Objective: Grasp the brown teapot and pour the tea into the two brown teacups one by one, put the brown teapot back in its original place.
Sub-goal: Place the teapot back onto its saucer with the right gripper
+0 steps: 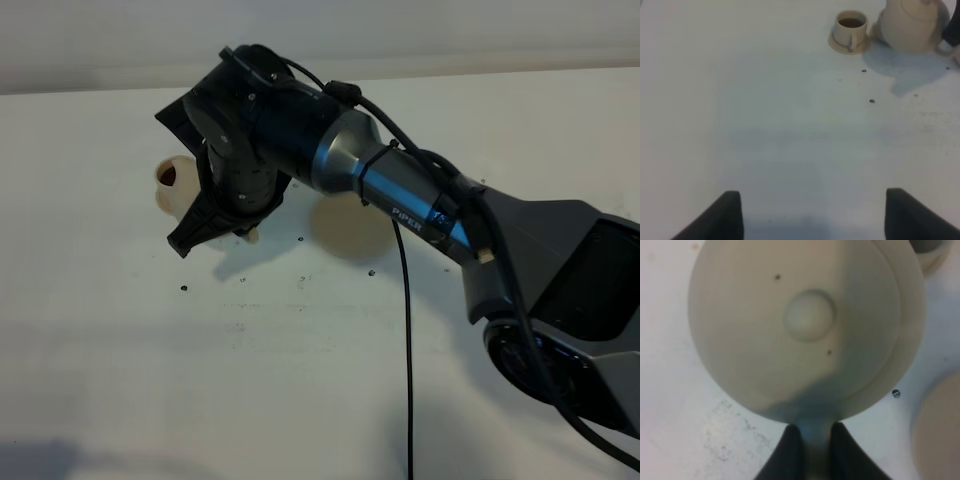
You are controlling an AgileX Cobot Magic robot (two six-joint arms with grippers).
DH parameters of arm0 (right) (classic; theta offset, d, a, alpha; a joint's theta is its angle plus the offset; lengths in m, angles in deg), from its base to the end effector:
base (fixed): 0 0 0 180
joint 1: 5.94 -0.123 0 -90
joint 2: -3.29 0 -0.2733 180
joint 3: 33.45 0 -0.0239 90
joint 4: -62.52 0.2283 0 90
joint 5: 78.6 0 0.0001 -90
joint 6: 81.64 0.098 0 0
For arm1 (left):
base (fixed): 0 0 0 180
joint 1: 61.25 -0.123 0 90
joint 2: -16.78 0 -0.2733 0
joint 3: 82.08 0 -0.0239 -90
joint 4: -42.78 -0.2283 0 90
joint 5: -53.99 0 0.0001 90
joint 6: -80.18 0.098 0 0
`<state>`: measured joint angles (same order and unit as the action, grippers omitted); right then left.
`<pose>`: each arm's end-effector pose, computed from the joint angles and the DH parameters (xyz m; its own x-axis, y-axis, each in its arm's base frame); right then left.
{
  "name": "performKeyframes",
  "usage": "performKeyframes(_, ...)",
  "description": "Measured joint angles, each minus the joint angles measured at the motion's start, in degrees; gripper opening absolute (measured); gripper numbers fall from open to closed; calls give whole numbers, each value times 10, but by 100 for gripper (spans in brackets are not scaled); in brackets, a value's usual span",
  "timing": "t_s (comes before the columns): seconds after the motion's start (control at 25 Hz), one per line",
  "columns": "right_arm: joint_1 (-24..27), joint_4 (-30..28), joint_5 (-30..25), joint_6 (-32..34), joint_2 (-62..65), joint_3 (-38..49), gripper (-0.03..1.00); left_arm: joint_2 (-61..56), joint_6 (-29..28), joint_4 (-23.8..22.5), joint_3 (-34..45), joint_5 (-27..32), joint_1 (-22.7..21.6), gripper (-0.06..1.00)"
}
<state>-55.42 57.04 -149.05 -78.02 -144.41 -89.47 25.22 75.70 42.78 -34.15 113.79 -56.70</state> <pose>0.3250 0.3667 0.1934 -0.6408 -0.7020 -0.3107 -0.7195 0.6903 -0.0760 -0.0056 0.0004 0.2661 -0.4445 -0.0430 -0.8947 0.0447 0.9965 -0.0701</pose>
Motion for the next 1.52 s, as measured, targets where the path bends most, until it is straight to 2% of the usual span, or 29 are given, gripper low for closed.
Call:
performKeyframes(0.32,0,19,0,4,-36,0,12,0,0,0,0,0,0,59)
performKeyframes(0.76,14,16,1,19,20,10,12,0,0,0,0,0,0,59)
performKeyframes(1.2,83,13,0,49,106,180,12,0,0,0,0,0,0,59)
performKeyframes(1.44,108,12,2,51,118,229,12,0,0,0,0,0,0,59)
performKeyframes(1.52,112,12,18,57,118,242,12,0,0,0,0,0,0,59)
